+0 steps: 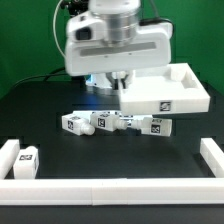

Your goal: Assemble one leg

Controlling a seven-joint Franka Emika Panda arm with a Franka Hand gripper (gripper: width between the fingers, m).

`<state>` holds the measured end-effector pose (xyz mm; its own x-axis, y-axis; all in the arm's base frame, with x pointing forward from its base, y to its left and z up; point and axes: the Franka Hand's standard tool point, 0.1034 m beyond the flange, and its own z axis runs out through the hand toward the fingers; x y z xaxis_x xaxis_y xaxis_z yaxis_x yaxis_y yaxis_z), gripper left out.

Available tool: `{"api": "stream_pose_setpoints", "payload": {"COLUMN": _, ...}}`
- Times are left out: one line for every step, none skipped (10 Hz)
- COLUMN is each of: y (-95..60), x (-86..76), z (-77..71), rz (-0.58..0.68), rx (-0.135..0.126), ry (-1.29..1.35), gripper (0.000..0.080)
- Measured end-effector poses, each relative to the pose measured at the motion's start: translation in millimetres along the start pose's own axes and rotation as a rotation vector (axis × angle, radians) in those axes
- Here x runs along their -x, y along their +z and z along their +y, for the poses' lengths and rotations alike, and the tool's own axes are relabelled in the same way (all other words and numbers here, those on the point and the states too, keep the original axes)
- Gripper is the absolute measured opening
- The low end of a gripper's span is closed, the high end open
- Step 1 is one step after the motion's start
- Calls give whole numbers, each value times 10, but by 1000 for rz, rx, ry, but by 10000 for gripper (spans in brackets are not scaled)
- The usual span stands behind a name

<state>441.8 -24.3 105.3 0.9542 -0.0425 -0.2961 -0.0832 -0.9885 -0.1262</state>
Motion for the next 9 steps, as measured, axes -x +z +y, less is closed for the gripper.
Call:
{"api": "stream_pose_setpoints", "payload": {"y": 9, "x": -23, "z": 88, "rz": 6, "rx": -7, "ry": 17, "gripper": 54}}
{"api": "stream_pose_setpoints", "payload": {"y": 31, "x": -8, "z": 32, "rz": 1, "rx": -4, "ry": 4, "gripper": 54}}
{"api": "stream_pose_setpoints", "payload": {"y": 41, "x": -6, "z": 15, "rz": -1, "rx": -4, "ry": 1, "gripper": 54}}
{"api": "stream_pose_setpoints", "payload": {"y": 47, "x": -5, "z": 23, "rz": -2, "rx": -4, "ry": 2, "gripper": 54}}
{"api": "stream_pose_setpoints", "payload": {"y": 57, "x": -4, "z": 30, "rz": -4, "rx": -4, "ry": 4, "gripper": 54}}
{"api": "stream_pose_setpoints", "payload": {"y": 74, "x": -86, "z": 85, "rz": -6, "rx": 11, "ry": -10, "gripper": 54}}
{"api": "stream_pose_setpoints", "payload": {"y": 74, "x": -328, "z": 137, "rz": 4, "rx": 26, "ry": -20, "gripper": 54}}
{"api": "stream_pose_setpoints", "payload": {"y": 95, "x": -552, "z": 147, "rz": 14, "rx": 27, "ry": -9, "gripper": 54}}
{"api": "stream_pose_setpoints", "payload": {"y": 170, "x": -749, "z": 184, "rz": 18, "rx": 15, "ry": 9, "gripper": 54}}
